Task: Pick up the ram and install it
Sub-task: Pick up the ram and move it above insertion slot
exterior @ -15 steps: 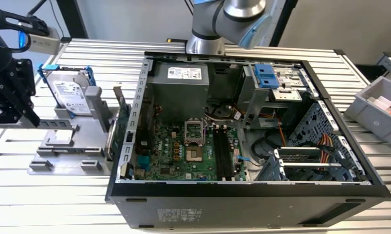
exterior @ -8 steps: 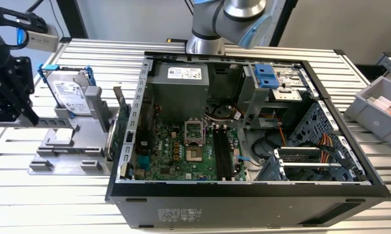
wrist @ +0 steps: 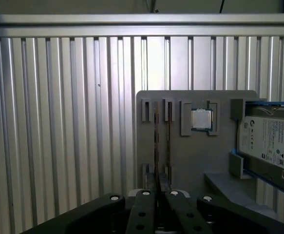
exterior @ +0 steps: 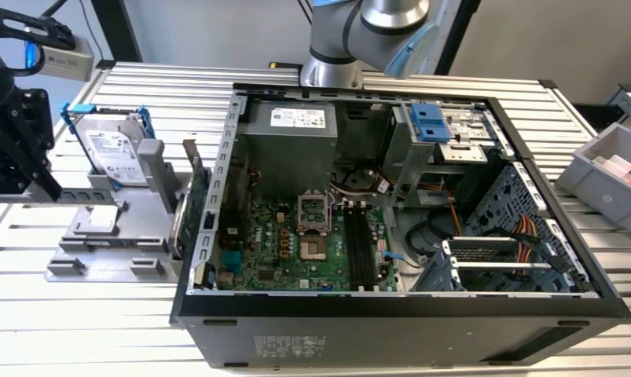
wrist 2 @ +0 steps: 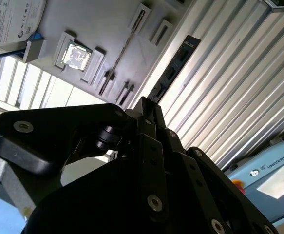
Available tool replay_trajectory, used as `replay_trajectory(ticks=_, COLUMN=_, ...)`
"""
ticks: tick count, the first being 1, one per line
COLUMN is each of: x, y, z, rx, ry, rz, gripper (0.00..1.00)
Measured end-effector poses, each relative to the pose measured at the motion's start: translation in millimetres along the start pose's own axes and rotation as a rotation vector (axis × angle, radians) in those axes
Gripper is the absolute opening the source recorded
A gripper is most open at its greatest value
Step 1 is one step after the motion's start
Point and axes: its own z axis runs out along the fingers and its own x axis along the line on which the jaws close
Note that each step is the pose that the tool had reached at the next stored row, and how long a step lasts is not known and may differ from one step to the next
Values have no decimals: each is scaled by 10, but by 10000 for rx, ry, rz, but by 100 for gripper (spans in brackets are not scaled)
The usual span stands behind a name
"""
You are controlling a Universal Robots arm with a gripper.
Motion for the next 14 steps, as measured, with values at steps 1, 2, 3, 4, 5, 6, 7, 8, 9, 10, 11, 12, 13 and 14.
replay_trajectory(ticks=1, x=0, y=0, z=-1, rx=0, ry=1, rz=0, gripper=0)
replay_trajectory(ticks=2, x=0, y=0, z=-2, rx=0, ry=0, rz=0, gripper=0)
replay_trajectory(ticks=3, x=0, y=0, z=-2, rx=0, ry=0, rz=0, gripper=0)
replay_trajectory(ticks=4, x=0, y=0, z=-3, rx=-1, ry=1, rz=0, gripper=0)
replay_trajectory(ticks=5, x=0, y=0, z=-9, rx=-3, ry=3, rz=0, gripper=0)
replay_trajectory(ticks=6, x=0, y=0, z=-14, rx=-4, ry=4, rz=0, gripper=0)
replay_trajectory(ticks=7, x=0, y=0, z=-15, rx=-1, ry=1, rz=0, gripper=0)
replay_trajectory(ticks=8, x=-1, y=0, z=-14, rx=0, ry=0, rz=0, gripper=0)
replay_trajectory(ticks=9, x=-1, y=0, z=-14, rx=0, ry=-1, rz=0, gripper=0)
replay_trajectory(ticks=10, x=-1, y=0, z=-14, rx=0, ry=-2, rz=0, gripper=0)
replay_trajectory(ticks=11, x=-1, y=0, z=-16, rx=0, ry=-3, rz=0, gripper=0)
replay_trajectory(ticks=12, x=-1, y=0, z=-22, rx=-1, ry=-1, rz=0, gripper=0)
replay_trajectory(ticks=13, x=-1, y=0, z=-31, rx=-1, ry=-1, rz=0, gripper=0)
replay_trajectory(ticks=14, x=-2, y=-1, z=-43, rx=-2, ry=-1, rz=1, gripper=0)
